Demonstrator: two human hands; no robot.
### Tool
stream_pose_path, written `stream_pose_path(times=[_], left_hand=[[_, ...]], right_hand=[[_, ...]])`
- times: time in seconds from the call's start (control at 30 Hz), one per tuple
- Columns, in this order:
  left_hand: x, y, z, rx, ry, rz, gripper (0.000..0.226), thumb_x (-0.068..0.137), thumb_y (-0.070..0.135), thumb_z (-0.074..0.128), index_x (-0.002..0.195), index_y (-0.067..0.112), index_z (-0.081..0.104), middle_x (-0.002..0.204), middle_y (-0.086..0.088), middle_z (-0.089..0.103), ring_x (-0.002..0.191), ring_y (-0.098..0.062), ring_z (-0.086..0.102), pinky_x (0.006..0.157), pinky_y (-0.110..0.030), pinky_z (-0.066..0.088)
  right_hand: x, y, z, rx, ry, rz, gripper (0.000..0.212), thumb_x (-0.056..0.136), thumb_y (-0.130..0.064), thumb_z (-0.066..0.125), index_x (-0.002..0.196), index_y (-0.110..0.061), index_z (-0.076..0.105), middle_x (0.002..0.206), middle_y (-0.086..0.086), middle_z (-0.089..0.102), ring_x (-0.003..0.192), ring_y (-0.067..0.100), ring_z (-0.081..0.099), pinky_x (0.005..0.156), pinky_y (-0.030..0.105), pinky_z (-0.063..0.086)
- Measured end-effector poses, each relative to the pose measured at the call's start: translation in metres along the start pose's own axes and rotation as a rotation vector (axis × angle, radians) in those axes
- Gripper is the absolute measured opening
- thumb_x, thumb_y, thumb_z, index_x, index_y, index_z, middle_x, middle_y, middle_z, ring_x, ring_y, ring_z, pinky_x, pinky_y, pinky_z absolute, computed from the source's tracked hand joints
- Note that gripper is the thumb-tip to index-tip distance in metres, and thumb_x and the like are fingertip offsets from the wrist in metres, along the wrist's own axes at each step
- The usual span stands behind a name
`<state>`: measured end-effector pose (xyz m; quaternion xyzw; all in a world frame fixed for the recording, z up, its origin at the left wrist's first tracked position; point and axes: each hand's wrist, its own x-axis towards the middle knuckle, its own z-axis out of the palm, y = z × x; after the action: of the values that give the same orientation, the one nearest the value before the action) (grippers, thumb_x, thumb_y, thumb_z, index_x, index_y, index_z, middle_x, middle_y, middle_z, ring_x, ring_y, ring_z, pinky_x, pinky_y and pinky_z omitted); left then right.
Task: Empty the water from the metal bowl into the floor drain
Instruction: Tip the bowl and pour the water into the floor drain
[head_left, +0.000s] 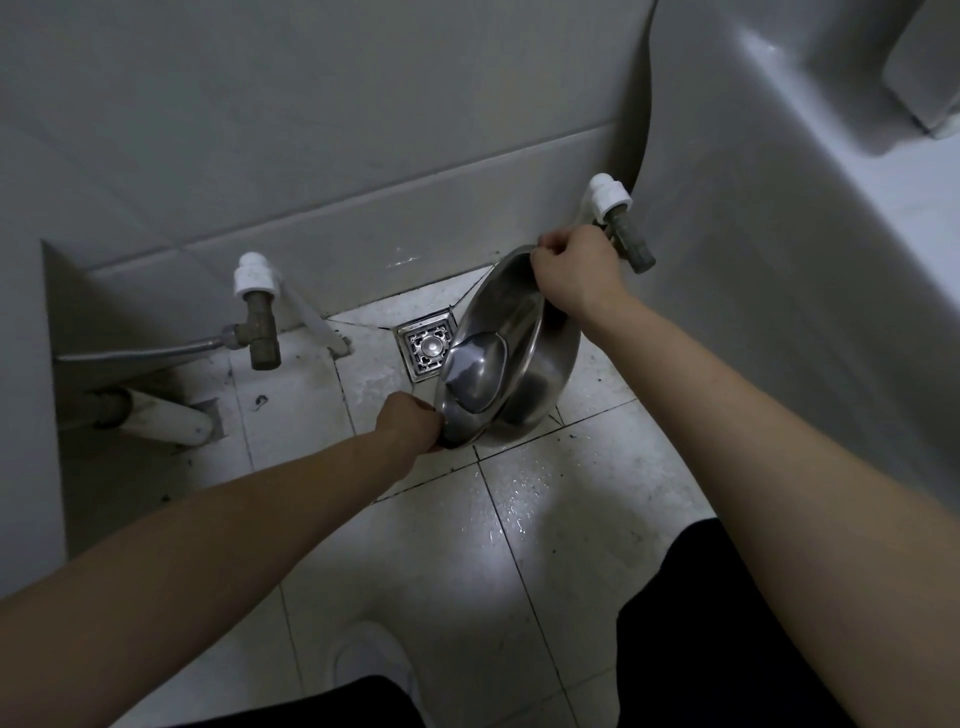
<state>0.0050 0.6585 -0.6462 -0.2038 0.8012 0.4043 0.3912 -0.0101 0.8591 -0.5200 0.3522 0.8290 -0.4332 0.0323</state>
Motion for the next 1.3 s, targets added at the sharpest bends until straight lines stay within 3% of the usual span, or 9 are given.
stream_pose_path(times=[0.2, 0.33, 0.53, 0.67, 1.3], left_hand=[[-0.0028, 0.0005, -0.0001, -0.008, -0.012, -0.012, 0.020, 0.088, -0.005, 0.064, 0.107, -0.010, 0.066, 0.107, -0.028, 0.067, 0.097, -0.041, 0.068, 0.080, -0.046, 0.061], [-0.0034, 0.0016, -0.0004, -0.012, -0.001, -0.016, 0.019, 0.089, -0.005, 0.063, 0.107, -0.010, 0.066, 0.108, -0.028, 0.067, 0.097, -0.041, 0.069, 0.081, -0.048, 0.060], [-0.0036, 0.0017, 0.0019, -0.014, 0.007, -0.010, 0.019, 0.088, -0.006, 0.063, 0.105, -0.014, 0.066, 0.105, -0.029, 0.068, 0.097, -0.040, 0.069, 0.084, -0.050, 0.059], [-0.0042, 0.0012, 0.0041, -0.012, 0.011, -0.015, 0.019, 0.086, -0.006, 0.065, 0.103, -0.015, 0.067, 0.104, -0.029, 0.070, 0.098, -0.039, 0.069, 0.087, -0.051, 0.058], [-0.0017, 0.0023, 0.0044, -0.069, 0.018, -0.027, 0.018, 0.091, -0.005, 0.058, 0.105, -0.014, 0.065, 0.107, -0.030, 0.067, 0.097, -0.043, 0.068, 0.082, -0.052, 0.059]], right_hand=[[0.0023, 0.0000, 0.0018, -0.022, 0.002, -0.028, 0.034, 0.098, -0.015, 0.053, 0.126, -0.003, 0.069, 0.133, 0.011, 0.068, 0.128, 0.030, 0.059, 0.112, 0.038, 0.045], [0.0018, 0.0005, 0.0023, -0.032, 0.018, -0.052, 0.034, 0.098, -0.013, 0.052, 0.121, 0.006, 0.068, 0.126, 0.019, 0.070, 0.122, 0.034, 0.062, 0.107, 0.039, 0.047], [0.0021, -0.0024, 0.0027, -0.091, -0.001, -0.094, 0.036, 0.097, -0.015, 0.051, 0.121, 0.006, 0.068, 0.123, 0.023, 0.070, 0.116, 0.037, 0.064, 0.104, 0.047, 0.051], [0.0023, -0.0045, 0.0034, -0.132, 0.008, -0.116, 0.033, 0.095, -0.017, 0.051, 0.113, 0.003, 0.071, 0.110, 0.020, 0.074, 0.107, 0.036, 0.067, 0.098, 0.044, 0.054], [-0.0023, -0.0092, 0.0011, -0.131, -0.006, -0.137, 0.036, 0.098, -0.018, 0.050, 0.121, 0.002, 0.069, 0.122, 0.019, 0.071, 0.116, 0.035, 0.064, 0.103, 0.047, 0.051]])
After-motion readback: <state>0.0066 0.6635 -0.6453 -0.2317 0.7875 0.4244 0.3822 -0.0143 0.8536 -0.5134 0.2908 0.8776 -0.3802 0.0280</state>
